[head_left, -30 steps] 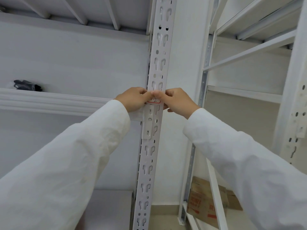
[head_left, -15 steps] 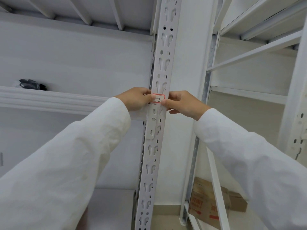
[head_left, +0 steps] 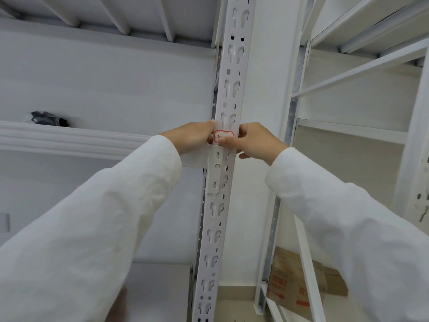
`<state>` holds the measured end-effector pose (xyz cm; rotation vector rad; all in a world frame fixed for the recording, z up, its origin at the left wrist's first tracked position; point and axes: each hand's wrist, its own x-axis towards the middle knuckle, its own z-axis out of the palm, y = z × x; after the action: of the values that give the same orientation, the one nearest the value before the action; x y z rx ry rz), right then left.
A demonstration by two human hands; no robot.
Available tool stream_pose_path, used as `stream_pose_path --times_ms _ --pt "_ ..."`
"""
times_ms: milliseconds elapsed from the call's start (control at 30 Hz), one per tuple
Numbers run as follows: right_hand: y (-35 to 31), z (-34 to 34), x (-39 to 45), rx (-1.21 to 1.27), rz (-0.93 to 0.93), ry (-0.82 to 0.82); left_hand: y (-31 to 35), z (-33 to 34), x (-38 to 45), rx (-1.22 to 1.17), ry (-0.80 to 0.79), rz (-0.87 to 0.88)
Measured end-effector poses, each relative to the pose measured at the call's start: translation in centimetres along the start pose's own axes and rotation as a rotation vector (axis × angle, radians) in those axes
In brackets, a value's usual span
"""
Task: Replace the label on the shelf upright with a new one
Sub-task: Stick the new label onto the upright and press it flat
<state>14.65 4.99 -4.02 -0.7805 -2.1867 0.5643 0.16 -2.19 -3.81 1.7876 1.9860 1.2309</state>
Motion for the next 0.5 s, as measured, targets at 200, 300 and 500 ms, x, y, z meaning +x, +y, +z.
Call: stream_pose_path --times_ms 200,300,500 --pt "0.2 -0.6 0.1 0.066 0.039 -0.034 0.2 0.0 -0.4 -0.031 -0.034 0.026" --pt "0.1 -0.1 0.4 0.054 0.012 0.04 0.4 0.1 -0.6 -0.037 -0.029 0.028" --pt "0.9 -1.2 0.2 0.078 -0.052 -0.085 0.3 0.2 -0.4 0.04 -0.01 0.058"
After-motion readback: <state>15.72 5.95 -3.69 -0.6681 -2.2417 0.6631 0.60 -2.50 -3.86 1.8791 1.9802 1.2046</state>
